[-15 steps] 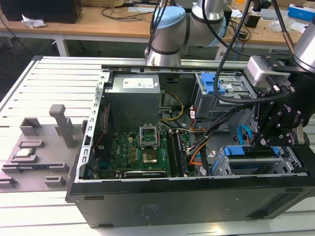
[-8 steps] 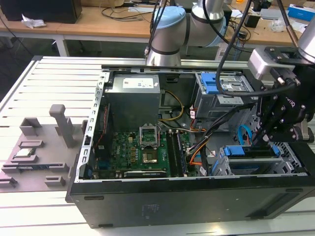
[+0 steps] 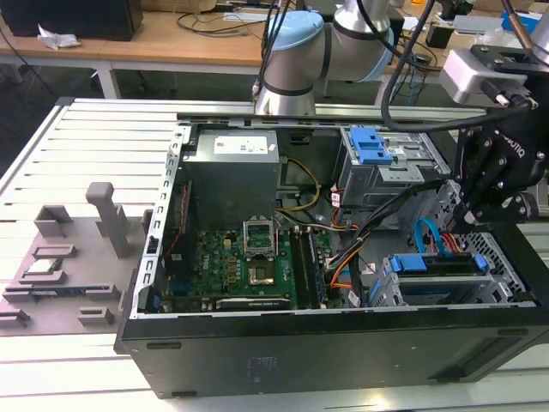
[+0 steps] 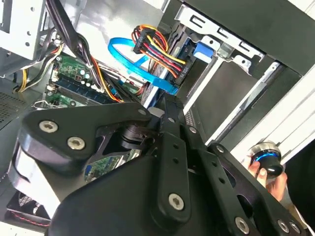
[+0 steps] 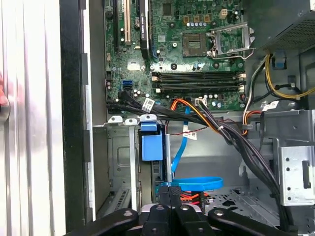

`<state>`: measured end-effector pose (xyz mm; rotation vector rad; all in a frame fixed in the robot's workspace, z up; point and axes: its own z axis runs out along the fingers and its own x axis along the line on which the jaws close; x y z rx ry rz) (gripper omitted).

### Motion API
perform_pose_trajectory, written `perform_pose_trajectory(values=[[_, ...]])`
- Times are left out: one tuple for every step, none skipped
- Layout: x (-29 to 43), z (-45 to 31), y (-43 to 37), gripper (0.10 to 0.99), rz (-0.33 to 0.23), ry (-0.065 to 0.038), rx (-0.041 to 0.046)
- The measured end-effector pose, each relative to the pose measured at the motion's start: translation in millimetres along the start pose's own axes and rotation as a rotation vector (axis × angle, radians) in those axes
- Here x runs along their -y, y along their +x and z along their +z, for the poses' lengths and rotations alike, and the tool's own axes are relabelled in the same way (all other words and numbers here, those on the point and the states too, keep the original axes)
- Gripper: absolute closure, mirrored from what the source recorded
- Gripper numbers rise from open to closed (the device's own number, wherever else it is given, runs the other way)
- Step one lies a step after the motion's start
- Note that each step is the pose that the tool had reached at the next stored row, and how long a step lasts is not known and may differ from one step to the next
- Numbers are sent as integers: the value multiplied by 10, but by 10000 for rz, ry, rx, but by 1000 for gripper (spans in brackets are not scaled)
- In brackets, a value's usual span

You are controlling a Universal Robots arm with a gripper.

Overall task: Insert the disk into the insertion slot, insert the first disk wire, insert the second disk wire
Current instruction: 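Insert the second disk wire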

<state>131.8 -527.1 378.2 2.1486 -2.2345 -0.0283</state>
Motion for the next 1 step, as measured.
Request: perform_pose_trajectory(values=[[0, 0, 0, 984, 0, 0, 1]])
